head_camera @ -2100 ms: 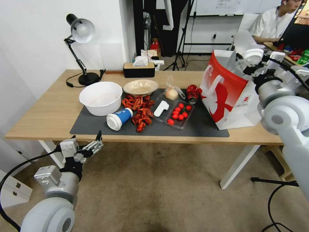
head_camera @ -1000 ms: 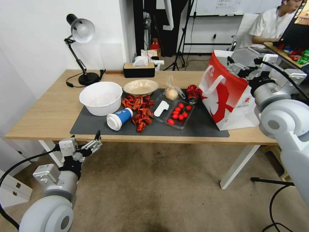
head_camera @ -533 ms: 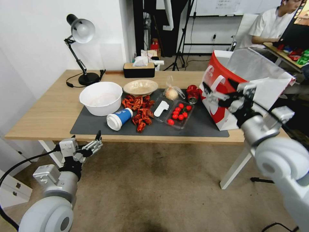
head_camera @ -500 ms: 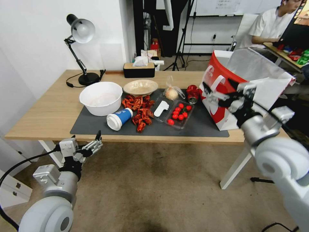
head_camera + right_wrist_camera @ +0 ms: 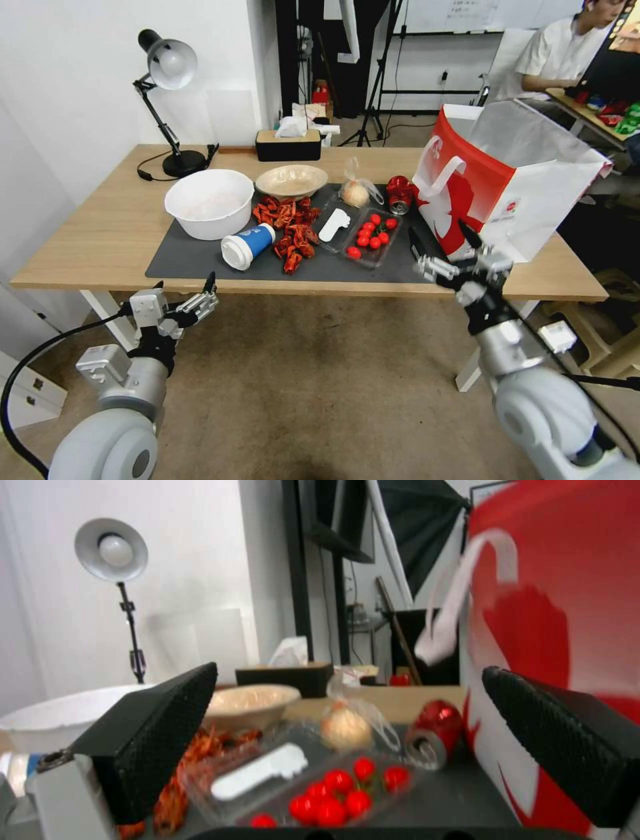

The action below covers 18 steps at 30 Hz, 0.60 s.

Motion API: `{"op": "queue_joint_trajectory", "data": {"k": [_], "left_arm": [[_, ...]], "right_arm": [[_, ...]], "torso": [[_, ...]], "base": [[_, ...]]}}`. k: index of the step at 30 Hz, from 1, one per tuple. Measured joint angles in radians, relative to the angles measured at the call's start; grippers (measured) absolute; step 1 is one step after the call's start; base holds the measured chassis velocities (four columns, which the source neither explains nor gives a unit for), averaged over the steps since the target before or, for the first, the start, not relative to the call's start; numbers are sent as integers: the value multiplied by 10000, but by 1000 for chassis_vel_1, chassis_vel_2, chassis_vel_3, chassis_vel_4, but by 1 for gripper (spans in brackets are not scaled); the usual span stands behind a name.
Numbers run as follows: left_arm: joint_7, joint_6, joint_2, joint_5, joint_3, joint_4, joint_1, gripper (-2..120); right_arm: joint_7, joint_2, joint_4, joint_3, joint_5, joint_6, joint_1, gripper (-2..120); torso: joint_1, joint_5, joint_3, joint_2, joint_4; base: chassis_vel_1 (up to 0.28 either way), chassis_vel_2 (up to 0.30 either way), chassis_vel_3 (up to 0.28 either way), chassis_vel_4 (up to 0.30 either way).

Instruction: Pick up the trash from the table and place it into the takeout bag.

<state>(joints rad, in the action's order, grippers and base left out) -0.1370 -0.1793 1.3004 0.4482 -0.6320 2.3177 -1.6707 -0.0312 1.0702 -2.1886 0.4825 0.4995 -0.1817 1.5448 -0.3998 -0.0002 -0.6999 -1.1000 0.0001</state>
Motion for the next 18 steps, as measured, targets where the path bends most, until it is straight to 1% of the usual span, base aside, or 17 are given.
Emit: {"op": "queue_joint_trajectory", "data": {"k": [1, 2, 3, 4, 6, 7, 9, 10, 13, 18], "left_arm": [[0, 0, 0, 0, 0, 0, 0, 100], [293, 594, 6, -358, 18, -238, -22, 100], [470, 971, 8, -523, 35, -393, -45, 100], [470, 971, 8, -523, 35, -393, -45, 100], [1004, 2111, 6, -742, 69, -892, -117, 100], [1004, 2111, 6, -742, 69, -892, -117, 100], [1433, 3021, -4, -861, 48, -1330, -151, 100], [1433, 3021, -4, -861, 48, -1330, -151, 100], [1739, 3488, -21, -990, 10, -1687, -232, 100], [1790, 3680, -43, -1012, 8, -1855, -270, 100]], "right_arm": [[0, 0, 0, 0, 0, 0, 0, 100], [26, 95, 27, 55, -89, -44, 293, 100], [32, 139, 48, 95, -136, -73, 473, 100], [32, 139, 48, 95, -136, -73, 473, 100], [14, 225, 70, 232, -260, -108, 988, 100], [14, 225, 70, 232, -260, -108, 988, 100], [-105, 282, 53, 262, -282, -108, 1261, 100], [-105, 282, 53, 262, -282, -108, 1261, 100], [-195, 376, 41, 231, -266, -16, 1463, 100], [-255, 422, 56, 171, -217, 223, 1512, 100]], "torso": [[0, 0, 0, 0, 0], [0, 2, 0, 0, -2], [0, 1, 0, 0, -3], [0, 1, 0, 0, -3], [0, 2, 0, 1, 0], [0, 2, 0, 1, 0], [-2, 1, 0, 0, -1], [-2, 1, 0, 0, -1], [-2, 2, -1, 0, -1], [-2, 2, -1, 0, 0]], "base": [[0, 0, 0, 0], [0, 0, 0, 0], [0, 0, 0, 0], [0, 0, 0, 0], [0, 0, 0, 0], [0, 0, 0, 0], [0, 0, 0, 0], [0, 0, 0, 0], [0, 0, 0, 0], [0, 0, 0, 0]]}}
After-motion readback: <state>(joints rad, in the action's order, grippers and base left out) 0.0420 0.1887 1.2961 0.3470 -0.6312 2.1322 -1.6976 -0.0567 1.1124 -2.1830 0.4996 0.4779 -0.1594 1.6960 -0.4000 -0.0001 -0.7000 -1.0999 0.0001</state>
